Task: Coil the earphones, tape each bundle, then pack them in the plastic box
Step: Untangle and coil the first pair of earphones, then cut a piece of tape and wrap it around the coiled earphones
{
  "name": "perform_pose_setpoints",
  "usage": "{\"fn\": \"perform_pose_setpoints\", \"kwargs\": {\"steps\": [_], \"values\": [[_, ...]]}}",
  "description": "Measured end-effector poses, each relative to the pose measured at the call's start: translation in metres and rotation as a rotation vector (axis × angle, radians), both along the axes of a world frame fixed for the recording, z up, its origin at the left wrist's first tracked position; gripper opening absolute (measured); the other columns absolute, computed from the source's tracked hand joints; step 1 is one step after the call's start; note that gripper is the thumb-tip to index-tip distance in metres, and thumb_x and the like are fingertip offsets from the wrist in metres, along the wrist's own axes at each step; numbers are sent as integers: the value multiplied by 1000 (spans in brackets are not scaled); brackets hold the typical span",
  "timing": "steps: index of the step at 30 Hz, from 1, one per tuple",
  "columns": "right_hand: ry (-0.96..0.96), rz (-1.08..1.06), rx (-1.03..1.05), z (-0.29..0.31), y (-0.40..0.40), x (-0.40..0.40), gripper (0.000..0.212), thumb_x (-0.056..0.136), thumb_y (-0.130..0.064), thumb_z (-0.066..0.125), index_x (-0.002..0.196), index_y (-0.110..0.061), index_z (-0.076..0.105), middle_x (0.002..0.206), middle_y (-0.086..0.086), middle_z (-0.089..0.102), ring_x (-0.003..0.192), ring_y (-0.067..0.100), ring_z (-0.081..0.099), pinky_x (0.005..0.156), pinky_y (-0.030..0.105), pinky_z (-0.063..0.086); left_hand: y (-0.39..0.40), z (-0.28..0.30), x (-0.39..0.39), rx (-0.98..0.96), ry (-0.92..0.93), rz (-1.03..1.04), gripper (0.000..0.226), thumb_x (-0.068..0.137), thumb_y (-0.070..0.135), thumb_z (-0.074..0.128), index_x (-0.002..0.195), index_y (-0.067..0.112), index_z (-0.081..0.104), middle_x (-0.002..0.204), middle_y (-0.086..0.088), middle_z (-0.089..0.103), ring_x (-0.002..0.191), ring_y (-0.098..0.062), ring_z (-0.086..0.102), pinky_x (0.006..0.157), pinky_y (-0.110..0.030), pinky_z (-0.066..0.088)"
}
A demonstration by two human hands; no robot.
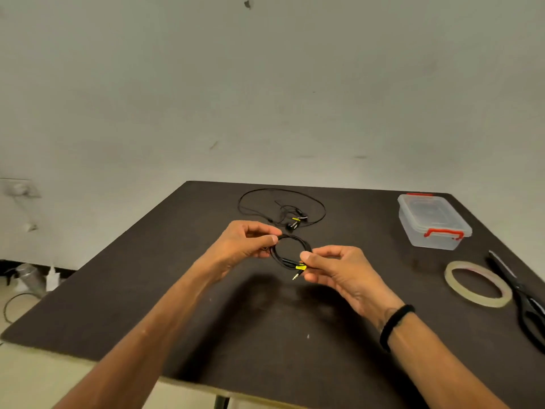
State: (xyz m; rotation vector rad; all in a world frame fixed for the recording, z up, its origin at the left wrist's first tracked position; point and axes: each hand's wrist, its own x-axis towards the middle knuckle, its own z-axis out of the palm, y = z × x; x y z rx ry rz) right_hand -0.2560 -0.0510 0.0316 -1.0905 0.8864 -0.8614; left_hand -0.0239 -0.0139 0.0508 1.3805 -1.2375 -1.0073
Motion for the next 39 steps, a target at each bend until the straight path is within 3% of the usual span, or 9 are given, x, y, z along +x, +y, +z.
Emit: {"fn": "perform_pose_setpoints", "kwargs": {"steps": [4,8,13,18,22,26,30,37,39], "values": [[183,39,-60,-1,24,22,30,87,-13,87,103,8,73,80,17,80,66,24,77,64,29,66,22,1,23,35,-240,-25,16,95,10,74,109,11,79,107,-18,77,86,-13,70,84,-28,63],[453,132,-182,2,39,40,22,90,-25,85,91,-4,77,77,13,81,73,26,81,79,40,68,39,-3,42,82,-408,-53,15,94,13,75,108,14,80,99,-12,78,80,-9,68,73,-22,60],[708,155,-358,7,47,54,20,90,-37,83,88,-18,77,67,-2,79,63,11,79,76,33,67,44,-11,55,107,-599,-44,13,91,32,79,103,29,82,96,5,80,85,-7,71,85,-31,60],[708,121,-376,9,48,57,23,90,-38,83,88,-16,77,67,0,79,62,14,79,72,33,68,46,-13,51,53,-665,30,25,94,53,69,105,33,80,99,12,79,98,-5,72,98,-36,57],[687,72,-399,13,46,50,22,93,-38,80,89,-17,76,69,-1,80,59,12,77,59,23,61,49,-7,45,0,-606,148,29,101,51,59,108,31,80,107,7,78,105,-11,70,99,-36,54],[644,45,-422,14,45,45,17,95,-33,79,86,-18,77,72,0,80,59,11,76,61,26,64,53,-3,42,-21,-595,231,28,101,45,61,108,26,80,104,5,77,103,-12,69,92,-31,54],[634,12,-458,15,45,41,15,95,-31,79,85,-19,77,72,0,80,58,9,74,60,26,64,59,-3,38,-50,-613,275,26,100,43,64,107,24,79,100,8,76,97,-7,68,74,-13,46],[654,-12,-467,19,44,23,14,94,-31,79,86,-20,78,73,-2,80,59,8,74,59,24,63,64,7,14,-157,-690,268,20,100,33,65,106,20,80,102,8,77,87,-1,66,70,-3,43],[662,-24,-480,22,44,16,14,94,-31,79,85,-20,78,73,-2,80,59,8,74,59,24,62,64,11,0,-212,-709,270,19,100,30,65,105,19,80,99,8,77,85,-2,66,73,-8,45]]}}
